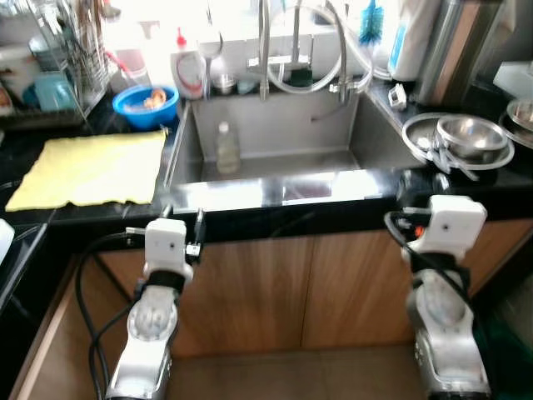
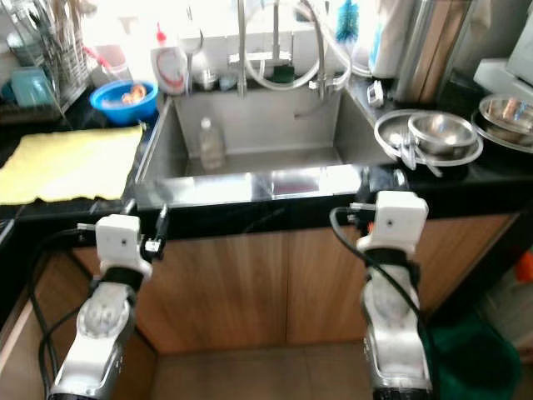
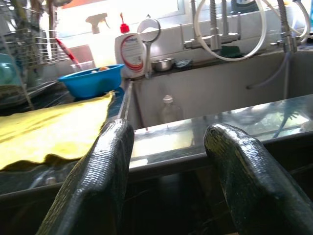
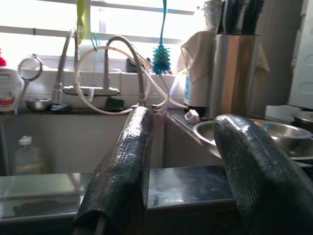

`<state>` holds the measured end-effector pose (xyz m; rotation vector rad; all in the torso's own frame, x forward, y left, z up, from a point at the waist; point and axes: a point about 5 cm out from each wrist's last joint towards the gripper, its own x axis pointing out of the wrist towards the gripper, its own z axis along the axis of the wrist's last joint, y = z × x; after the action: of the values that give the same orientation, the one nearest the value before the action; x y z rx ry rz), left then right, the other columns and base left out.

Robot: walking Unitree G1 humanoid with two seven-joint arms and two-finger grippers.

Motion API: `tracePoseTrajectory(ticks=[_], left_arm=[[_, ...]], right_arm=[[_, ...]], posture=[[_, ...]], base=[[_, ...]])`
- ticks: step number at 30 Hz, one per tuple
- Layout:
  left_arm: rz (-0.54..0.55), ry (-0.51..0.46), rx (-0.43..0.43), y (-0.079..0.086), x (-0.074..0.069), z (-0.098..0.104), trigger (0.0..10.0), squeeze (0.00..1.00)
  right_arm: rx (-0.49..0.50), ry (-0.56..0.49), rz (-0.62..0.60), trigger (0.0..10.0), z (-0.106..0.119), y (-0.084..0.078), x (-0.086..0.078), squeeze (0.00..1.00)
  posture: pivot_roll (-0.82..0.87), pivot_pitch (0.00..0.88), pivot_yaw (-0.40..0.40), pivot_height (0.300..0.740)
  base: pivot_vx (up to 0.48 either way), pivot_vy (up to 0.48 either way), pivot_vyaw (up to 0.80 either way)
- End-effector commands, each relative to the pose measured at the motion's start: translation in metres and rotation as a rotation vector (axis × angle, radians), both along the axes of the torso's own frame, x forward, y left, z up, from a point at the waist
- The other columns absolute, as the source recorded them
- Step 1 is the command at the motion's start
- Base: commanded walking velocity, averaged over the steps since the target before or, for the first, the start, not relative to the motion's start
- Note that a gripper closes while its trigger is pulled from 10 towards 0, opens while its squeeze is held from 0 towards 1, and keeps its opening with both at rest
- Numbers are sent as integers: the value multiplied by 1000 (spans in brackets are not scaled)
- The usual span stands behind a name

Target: Kitchen organization

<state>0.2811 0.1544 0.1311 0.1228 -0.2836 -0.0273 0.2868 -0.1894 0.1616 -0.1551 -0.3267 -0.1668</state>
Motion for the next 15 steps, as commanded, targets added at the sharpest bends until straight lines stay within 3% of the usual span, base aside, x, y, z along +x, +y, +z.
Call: tracePoseTrajectory(ticks=[1, 5, 7, 11, 15], left_arm=[[-4, 3, 2, 0, 0, 2, 10000, 0], [-6, 1, 9, -1, 0, 2, 10000, 0], [1, -4, 7, 0, -1, 3, 10000, 0], [2, 0, 4, -1, -2, 2, 10000, 0], [0, 3, 3, -1, -2, 1, 10000, 0]], right_arm=[[-3, -15, -6, 10000, 4, -1, 2, 0], [36, 19, -9, 10000, -2, -1, 3, 0], [64, 16, -1, 10000, -2, 0, 2, 0], [22, 8, -8, 10000, -1, -2, 0, 0], [10, -7, -19, 10000, 1, -3, 0, 0]], posture=[[-117, 0, 75, 740], [-117, 0, 77, 740], [-118, 0, 76, 740], [-120, 0, 74, 740], [-130, 0, 77, 740]], base=[[0, 0, 0], [0, 0, 0], [0, 0, -750], [0, 0, -669], [0, 0, 0]])
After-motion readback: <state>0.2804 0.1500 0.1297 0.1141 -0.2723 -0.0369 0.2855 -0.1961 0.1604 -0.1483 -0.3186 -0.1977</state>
